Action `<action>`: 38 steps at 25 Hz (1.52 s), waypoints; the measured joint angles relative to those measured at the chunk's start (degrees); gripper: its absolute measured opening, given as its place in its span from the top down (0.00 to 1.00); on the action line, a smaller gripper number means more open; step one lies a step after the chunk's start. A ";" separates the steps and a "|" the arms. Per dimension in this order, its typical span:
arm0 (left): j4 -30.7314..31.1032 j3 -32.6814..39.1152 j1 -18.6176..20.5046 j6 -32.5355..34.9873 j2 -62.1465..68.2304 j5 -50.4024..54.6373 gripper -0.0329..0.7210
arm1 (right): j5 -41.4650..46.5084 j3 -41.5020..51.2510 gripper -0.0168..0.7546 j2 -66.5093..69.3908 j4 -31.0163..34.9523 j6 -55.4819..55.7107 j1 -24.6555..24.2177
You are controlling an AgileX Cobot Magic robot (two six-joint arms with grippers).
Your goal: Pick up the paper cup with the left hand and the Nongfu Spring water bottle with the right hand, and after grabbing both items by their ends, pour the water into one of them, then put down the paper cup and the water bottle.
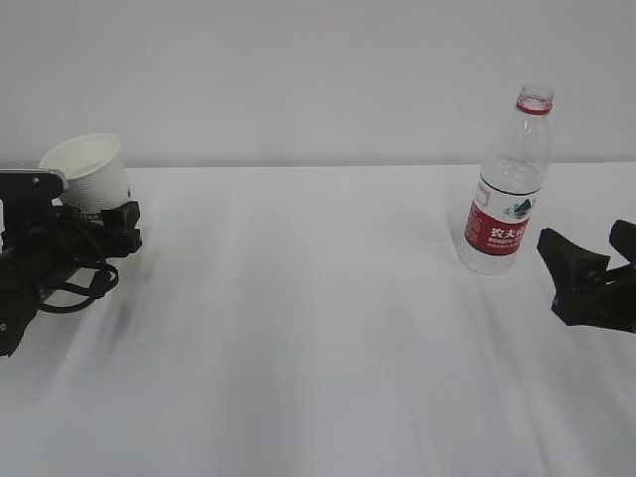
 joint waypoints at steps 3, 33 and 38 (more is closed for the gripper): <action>0.00 -1.49 0.00 0.00 1.64 0.00 0.24 | 0.00 0.00 0.21 0.00 0.00 0.00 0.00; 0.00 -3.57 0.00 0.10 5.95 -1.91 0.04 | 0.00 -0.66 0.21 0.00 -0.03 0.00 0.00; 0.00 -1.33 0.00 0.10 3.82 -1.99 0.04 | 0.00 -0.66 0.21 0.00 -0.12 0.00 0.00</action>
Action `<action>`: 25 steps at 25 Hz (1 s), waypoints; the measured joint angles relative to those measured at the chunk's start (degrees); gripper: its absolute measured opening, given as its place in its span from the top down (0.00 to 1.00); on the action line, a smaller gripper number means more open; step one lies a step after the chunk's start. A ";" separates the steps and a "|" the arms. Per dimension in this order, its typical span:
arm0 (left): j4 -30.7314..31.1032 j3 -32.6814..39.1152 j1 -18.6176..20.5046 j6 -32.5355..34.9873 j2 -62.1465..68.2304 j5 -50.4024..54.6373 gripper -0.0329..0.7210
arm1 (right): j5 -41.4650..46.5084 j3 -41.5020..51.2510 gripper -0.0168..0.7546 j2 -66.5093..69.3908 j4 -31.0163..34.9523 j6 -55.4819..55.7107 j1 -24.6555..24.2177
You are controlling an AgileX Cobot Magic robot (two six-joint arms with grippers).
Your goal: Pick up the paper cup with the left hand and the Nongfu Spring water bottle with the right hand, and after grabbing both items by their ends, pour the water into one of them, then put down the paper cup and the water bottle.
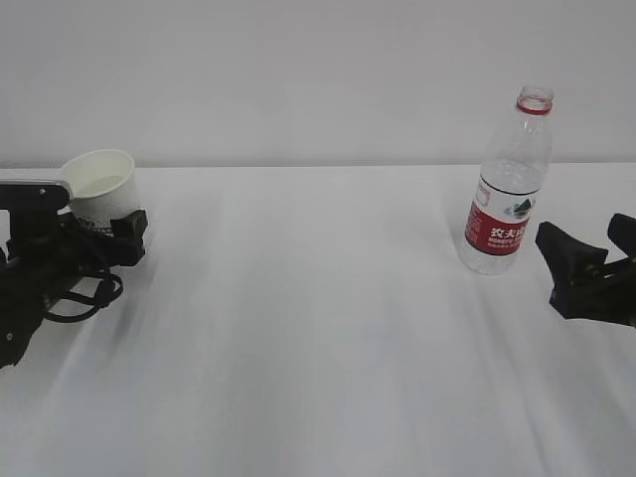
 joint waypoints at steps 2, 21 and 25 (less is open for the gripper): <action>0.00 1.61 0.00 0.00 -0.96 0.00 0.04 | 0.00 0.00 0.21 0.00 0.00 0.00 0.00; 0.00 14.36 0.00 0.00 -11.31 0.00 0.08 | 0.87 0.00 0.21 0.00 -0.33 -2.30 0.00; 0.00 14.83 0.00 0.00 -12.01 0.00 0.10 | 1.09 0.00 0.21 0.00 -0.33 -6.98 0.00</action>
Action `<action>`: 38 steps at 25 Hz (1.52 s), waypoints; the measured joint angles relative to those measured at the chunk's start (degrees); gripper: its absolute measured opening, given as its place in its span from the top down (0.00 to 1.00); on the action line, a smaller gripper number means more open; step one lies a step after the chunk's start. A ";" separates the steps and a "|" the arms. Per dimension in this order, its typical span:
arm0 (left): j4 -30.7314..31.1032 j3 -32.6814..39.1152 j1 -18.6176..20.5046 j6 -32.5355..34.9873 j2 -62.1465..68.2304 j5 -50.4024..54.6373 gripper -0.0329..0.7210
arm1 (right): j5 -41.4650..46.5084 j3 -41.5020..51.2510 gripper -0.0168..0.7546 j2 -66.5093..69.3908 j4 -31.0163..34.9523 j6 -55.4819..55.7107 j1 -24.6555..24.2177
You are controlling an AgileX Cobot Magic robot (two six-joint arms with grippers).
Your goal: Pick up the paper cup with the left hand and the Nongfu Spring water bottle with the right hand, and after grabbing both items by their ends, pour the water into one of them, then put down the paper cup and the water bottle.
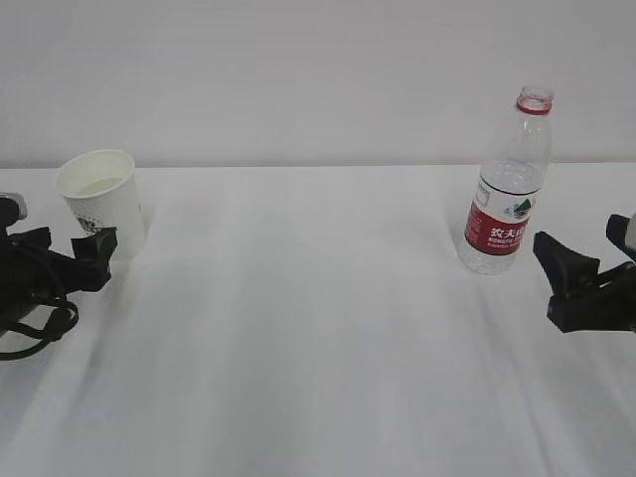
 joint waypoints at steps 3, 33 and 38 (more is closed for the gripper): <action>0.00 0.75 0.00 0.00 -0.09 -0.03 0.12 | 0.08 0.00 0.21 0.00 0.00 -0.65 0.00; 4.09 4.57 0.00 0.00 -21.80 8.77 0.17 | 7.88 0.75 0.21 -12.80 -1.09 2.30 0.00; 4.09 4.82 0.00 0.00 -28.75 13.61 0.17 | 13.69 0.75 0.21 -20.40 -1.00 2.30 0.00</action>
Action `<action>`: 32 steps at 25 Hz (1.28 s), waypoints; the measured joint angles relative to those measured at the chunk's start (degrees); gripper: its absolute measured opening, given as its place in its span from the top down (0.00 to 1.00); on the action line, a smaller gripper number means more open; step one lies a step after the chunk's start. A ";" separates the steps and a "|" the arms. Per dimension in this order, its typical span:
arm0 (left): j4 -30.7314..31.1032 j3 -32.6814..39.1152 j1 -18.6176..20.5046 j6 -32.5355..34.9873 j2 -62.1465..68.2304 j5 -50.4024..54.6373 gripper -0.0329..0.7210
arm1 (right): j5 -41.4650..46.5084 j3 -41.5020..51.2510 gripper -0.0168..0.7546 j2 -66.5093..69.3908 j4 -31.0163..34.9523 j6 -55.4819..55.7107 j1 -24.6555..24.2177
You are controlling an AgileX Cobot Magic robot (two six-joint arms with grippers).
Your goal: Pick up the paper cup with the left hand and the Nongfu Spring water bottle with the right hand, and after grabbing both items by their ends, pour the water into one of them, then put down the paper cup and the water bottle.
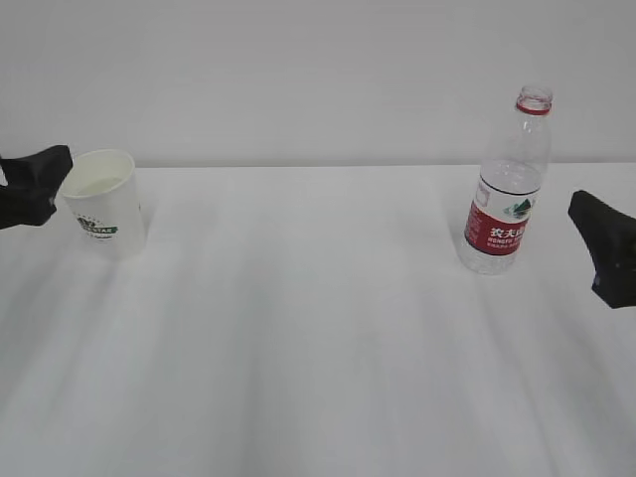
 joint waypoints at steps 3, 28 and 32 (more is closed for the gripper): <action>0.00 0.12 0.00 0.00 -4.95 4.40 0.17 | 3.75 0.00 0.21 -4.75 0.00 0.00 0.00; 3.52 0.60 0.00 0.00 -44.51 41.70 0.19 | 40.00 -1.40 0.21 -37.83 1.41 0.00 0.00; 3.63 0.60 0.00 0.00 -50.40 48.05 0.19 | 46.81 -3.83 0.21 -40.90 1.41 0.00 0.00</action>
